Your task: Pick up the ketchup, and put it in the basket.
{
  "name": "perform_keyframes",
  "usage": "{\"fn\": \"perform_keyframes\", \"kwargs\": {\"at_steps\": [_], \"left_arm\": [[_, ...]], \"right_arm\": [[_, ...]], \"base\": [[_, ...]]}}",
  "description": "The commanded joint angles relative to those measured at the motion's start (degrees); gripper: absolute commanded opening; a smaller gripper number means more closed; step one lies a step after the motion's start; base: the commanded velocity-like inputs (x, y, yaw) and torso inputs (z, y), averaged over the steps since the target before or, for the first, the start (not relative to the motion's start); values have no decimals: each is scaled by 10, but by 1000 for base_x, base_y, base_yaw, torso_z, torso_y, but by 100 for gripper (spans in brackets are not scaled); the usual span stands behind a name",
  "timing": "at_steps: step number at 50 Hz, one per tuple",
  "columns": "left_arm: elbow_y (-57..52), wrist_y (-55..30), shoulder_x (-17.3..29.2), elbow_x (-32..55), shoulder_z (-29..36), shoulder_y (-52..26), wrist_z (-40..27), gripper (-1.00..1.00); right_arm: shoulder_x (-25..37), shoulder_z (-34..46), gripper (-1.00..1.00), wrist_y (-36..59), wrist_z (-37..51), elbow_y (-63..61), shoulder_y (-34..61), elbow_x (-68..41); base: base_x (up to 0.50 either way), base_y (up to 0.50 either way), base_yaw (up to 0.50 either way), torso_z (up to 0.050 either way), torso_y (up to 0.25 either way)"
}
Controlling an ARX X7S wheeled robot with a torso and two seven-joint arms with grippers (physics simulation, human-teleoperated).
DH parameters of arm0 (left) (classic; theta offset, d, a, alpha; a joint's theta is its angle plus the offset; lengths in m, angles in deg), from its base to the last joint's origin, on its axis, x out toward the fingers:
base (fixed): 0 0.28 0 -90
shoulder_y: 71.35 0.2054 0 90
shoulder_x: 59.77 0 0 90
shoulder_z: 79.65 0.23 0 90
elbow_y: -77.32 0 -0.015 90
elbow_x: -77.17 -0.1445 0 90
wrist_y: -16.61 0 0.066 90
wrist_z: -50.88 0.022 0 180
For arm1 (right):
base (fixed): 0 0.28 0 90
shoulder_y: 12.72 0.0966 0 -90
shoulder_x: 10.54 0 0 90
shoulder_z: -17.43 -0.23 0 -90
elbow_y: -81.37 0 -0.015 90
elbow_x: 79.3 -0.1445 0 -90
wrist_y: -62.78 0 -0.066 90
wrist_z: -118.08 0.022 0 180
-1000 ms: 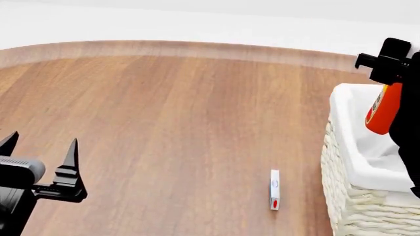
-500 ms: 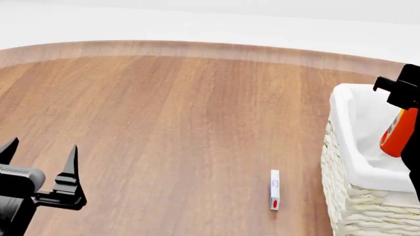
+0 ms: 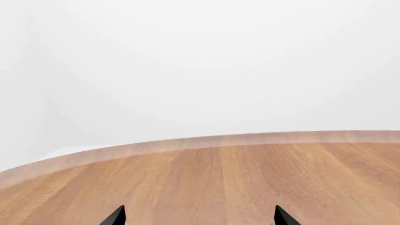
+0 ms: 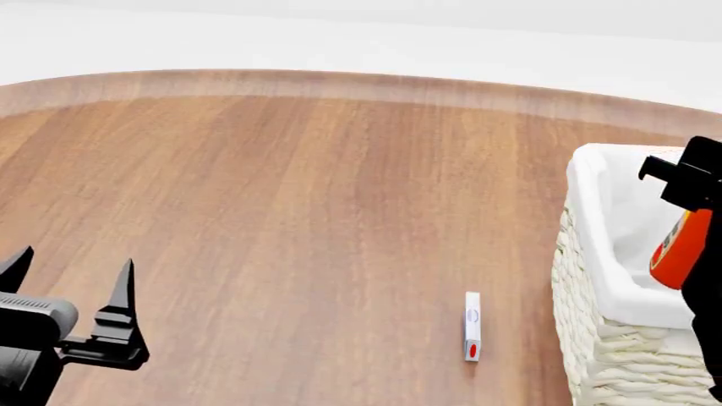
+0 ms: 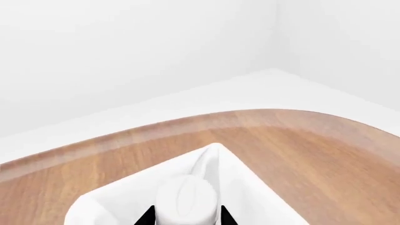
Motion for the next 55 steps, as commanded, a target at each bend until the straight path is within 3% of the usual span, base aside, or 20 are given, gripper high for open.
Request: {"fn": "perform_keyframes", "kwargs": {"at_steps": [1,27,28,48,55], "left_arm": [[5,5,-1,1,0,3,1,100],[11,14,0,6,-4,11,1,100],[11,14,0,7,-4,11,1,100],[18,21,-1,8,-6,16,0,100],[13,20,-1,12,-10,18,-6,100]], "right_arm": [[-10,1,-100,-19,-17,26,3,21],[-57,19,-100,-74,-83,150,39,49],[-57,19,100,-75,-83,152,39,49],[-58,19,100,-81,-86,157,29,51],[-42,13,100,-65,-67,80,-6,38]], "base": [[0,0,0,0,0],[0,0,0,0,0],[0,0,0,0,0],[0,0,0,0,0],[0,0,0,0,0]]}}
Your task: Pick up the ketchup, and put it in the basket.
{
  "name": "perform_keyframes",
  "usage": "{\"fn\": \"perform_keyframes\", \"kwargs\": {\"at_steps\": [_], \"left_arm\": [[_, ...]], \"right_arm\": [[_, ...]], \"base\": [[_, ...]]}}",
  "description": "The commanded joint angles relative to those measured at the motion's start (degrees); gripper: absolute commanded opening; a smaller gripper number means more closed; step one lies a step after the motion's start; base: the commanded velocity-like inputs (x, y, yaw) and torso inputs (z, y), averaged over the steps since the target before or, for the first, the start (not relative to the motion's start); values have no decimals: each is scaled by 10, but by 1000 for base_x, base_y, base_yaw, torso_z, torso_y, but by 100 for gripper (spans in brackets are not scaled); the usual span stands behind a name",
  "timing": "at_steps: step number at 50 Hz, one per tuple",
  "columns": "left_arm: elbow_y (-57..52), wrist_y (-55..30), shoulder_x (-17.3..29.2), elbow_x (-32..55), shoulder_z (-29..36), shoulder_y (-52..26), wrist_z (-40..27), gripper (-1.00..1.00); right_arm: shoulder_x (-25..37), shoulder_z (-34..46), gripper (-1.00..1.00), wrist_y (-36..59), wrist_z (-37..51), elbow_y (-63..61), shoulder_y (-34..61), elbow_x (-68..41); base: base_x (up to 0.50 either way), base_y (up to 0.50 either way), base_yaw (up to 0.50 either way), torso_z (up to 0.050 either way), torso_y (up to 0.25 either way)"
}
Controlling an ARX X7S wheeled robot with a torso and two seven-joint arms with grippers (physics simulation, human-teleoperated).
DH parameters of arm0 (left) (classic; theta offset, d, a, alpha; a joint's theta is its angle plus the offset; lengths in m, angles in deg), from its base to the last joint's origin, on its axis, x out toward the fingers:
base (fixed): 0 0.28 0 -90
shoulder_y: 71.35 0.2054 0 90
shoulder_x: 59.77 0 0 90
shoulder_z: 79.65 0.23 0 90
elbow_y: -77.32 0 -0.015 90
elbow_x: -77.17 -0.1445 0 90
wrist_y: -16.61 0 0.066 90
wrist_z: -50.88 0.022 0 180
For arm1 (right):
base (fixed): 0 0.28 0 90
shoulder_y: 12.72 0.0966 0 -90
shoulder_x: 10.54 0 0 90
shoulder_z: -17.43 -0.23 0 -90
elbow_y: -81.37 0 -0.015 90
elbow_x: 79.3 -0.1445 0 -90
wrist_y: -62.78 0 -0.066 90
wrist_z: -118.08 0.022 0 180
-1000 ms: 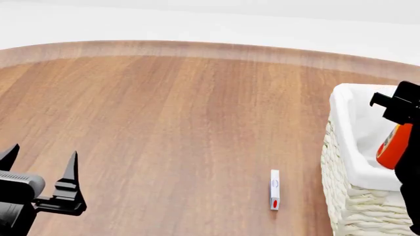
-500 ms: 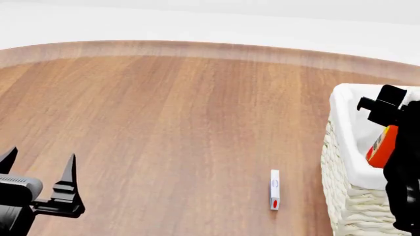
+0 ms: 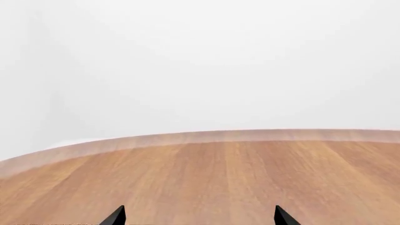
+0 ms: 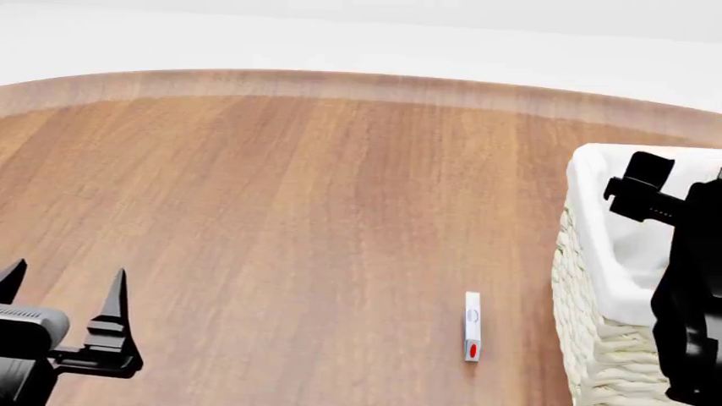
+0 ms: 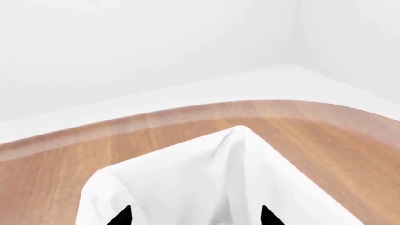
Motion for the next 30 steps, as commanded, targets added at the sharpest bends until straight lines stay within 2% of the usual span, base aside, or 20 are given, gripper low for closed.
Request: {"fn": "perform_keyframes", "kwargs": {"at_steps": [1,16,25,30], "left_arm": [[-3,1,0,3,-3,3,-5,100],[-45,-21,2,2,-9,4,-43,100],[-89,-38,7,5,-15,11,-70,100],[-106,-40,9,11,-22,19,-81,100]], "right_arm": [[15,-6,100,13,16,-74,-36,-12],[59,-41,100,33,91,-351,-185,-77],[93,-49,100,31,172,-559,-280,-86],[99,-46,100,24,197,-629,-315,-81]], "base": [[0,0,0,0,0],[0,0,0,0,0],[0,0,0,0,0],[0,0,0,0,0]]}}
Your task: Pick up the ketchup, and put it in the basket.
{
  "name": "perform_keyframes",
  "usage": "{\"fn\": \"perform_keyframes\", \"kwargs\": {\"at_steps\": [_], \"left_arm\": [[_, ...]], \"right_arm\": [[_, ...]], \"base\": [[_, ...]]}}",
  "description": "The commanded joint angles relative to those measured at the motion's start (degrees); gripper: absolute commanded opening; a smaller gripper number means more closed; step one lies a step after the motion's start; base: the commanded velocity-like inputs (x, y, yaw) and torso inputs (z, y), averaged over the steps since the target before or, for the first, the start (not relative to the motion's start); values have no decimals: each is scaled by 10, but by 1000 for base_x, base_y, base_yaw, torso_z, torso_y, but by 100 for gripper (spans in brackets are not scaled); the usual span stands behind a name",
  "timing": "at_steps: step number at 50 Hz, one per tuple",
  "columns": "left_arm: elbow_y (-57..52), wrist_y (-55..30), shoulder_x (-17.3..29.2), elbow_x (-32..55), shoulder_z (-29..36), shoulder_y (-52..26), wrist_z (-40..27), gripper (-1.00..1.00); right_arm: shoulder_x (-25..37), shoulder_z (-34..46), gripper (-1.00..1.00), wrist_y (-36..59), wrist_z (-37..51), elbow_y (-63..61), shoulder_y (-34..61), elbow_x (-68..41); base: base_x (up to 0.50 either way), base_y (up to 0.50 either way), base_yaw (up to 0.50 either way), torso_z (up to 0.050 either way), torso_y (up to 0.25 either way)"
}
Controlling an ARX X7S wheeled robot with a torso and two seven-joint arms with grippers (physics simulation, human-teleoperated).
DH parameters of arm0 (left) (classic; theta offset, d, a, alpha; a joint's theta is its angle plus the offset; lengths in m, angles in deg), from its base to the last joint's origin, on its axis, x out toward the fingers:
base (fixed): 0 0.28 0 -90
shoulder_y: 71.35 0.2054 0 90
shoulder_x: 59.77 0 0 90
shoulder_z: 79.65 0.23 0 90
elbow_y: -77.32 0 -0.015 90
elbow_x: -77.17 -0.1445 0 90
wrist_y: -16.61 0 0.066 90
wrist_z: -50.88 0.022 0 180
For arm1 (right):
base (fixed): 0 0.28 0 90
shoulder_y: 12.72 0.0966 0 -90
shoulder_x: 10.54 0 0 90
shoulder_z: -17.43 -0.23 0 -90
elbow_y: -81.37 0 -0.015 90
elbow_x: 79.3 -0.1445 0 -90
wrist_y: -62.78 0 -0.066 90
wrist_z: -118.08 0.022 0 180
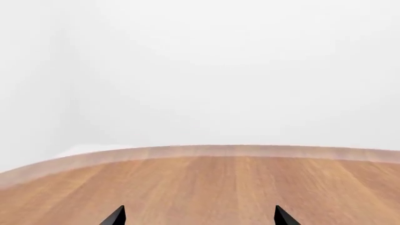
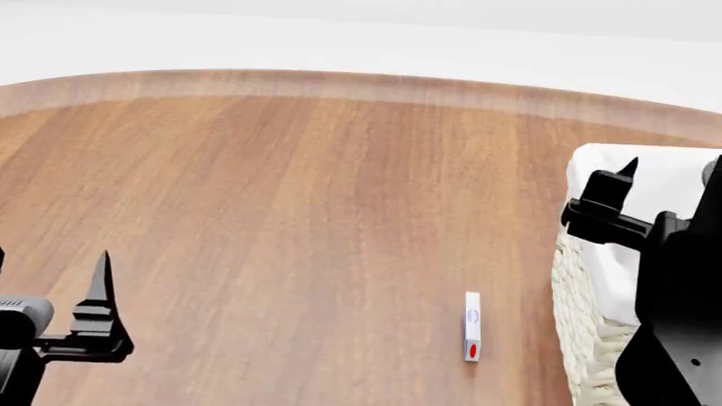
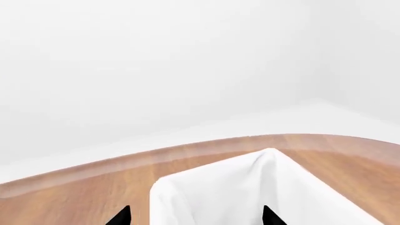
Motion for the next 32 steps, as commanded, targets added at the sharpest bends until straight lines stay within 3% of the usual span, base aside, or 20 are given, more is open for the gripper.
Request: {"fn": "perform_keyframes", "kwargs": {"at_steps": [1,23,32], "left_arm": [[-43,-12,3,17,-18,13,-30,100],[-153,-5,35,-15,-27,80,-81,100],[-240,-2,54,-7,-38,127,-101,100]], "right_arm": [[25,-4,100,-9,73,-204,-101,-5],[39,26,100,-45,185,-473,-234,79],[54,64,100,-4,233,-582,-247,145]], "base": [[0,0,0,0,0],[0,0,0,0,0],[0,0,0,0,0]]}}
